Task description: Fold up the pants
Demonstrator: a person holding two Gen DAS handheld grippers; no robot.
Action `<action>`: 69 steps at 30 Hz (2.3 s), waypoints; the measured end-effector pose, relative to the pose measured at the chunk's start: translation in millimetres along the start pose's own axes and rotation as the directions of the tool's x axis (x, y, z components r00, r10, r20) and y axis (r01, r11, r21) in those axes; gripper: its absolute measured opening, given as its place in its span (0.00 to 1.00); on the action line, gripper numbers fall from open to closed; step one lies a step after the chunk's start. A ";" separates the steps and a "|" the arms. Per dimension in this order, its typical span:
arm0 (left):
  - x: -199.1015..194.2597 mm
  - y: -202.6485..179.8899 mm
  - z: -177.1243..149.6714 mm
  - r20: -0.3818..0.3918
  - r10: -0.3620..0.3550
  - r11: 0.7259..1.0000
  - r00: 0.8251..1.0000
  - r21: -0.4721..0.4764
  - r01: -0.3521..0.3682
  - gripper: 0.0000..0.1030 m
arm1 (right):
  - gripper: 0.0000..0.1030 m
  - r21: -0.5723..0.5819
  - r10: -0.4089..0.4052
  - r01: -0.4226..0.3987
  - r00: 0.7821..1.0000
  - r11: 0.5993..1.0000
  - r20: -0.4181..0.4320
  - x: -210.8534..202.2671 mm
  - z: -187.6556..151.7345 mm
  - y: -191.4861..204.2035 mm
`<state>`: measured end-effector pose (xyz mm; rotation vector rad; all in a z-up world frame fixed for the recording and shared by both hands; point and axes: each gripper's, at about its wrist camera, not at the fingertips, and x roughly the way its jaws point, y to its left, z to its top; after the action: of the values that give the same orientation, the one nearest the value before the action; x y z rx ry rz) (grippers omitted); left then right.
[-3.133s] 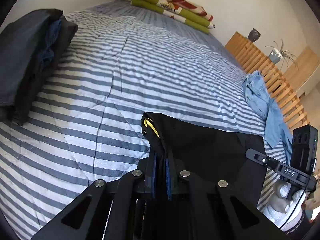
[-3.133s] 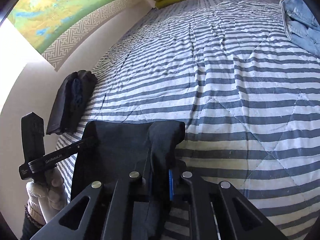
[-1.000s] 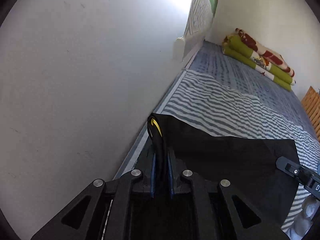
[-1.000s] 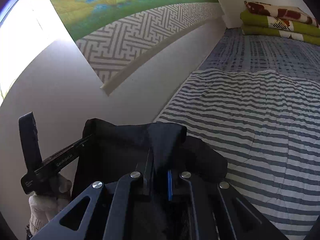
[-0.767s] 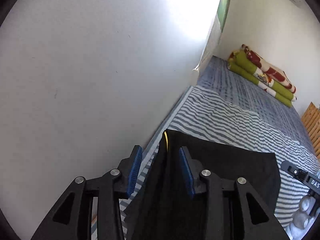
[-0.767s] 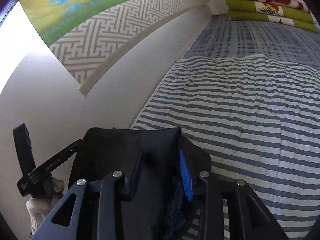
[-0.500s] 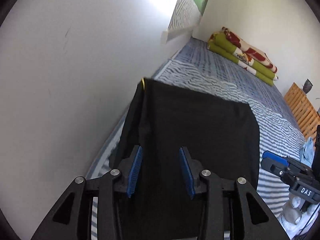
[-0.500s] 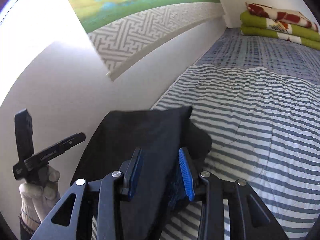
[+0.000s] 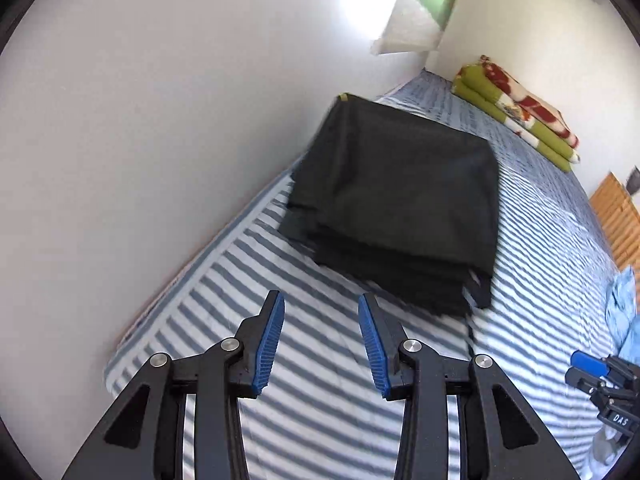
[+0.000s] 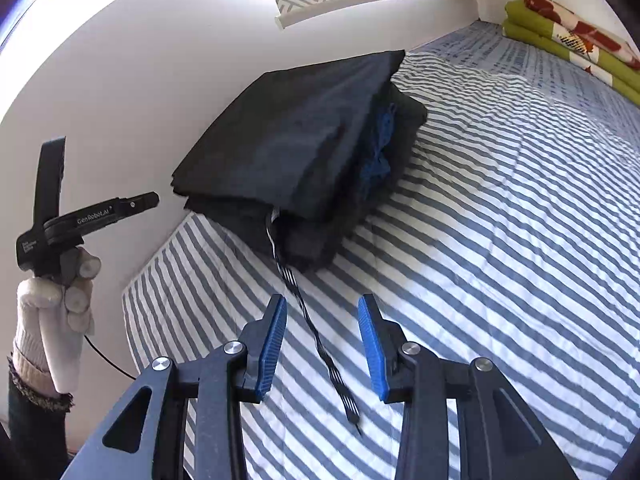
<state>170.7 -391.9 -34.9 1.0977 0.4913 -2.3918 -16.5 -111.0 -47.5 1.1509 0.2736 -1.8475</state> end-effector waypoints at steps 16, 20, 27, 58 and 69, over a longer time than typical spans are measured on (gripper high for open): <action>-185.4 -217.6 -108.0 0.161 -0.148 0.960 0.976 0.262 0.102 0.57 | 0.37 0.064 -0.241 0.233 0.946 0.970 0.216 -209.6 -160.7 -31.7; -229.8 -242.2 -130.2 0.206 -0.175 0.958 0.963 0.259 0.119 0.68 | 0.48 0.091 -0.286 0.271 0.918 0.958 0.275 -242.7 -185.3 -34.8; -256.2 -252.3 -198.9 0.209 -0.150 0.978 0.966 0.176 0.114 0.90 | 0.72 0.145 -0.335 0.302 0.874 0.942 0.352 -275.3 -232.9 -33.9; -187.4 -256.6 -225.1 0.091 -0.116 0.972 0.989 0.215 0.094 0.93 | 0.77 0.215 -0.424 0.375 0.863 0.902 0.275 -244.1 -281.7 -44.1; -179.8 -254.0 -225.7 0.076 -0.112 0.971 0.991 0.219 0.093 0.93 | 0.77 0.209 -0.423 0.375 0.864 0.903 0.273 -242.2 -279.9 -39.2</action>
<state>274.4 -23.2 -2.6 1.0731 0.2691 -2.6206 155.8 217.2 -14.8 0.9230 0.2042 -2.4238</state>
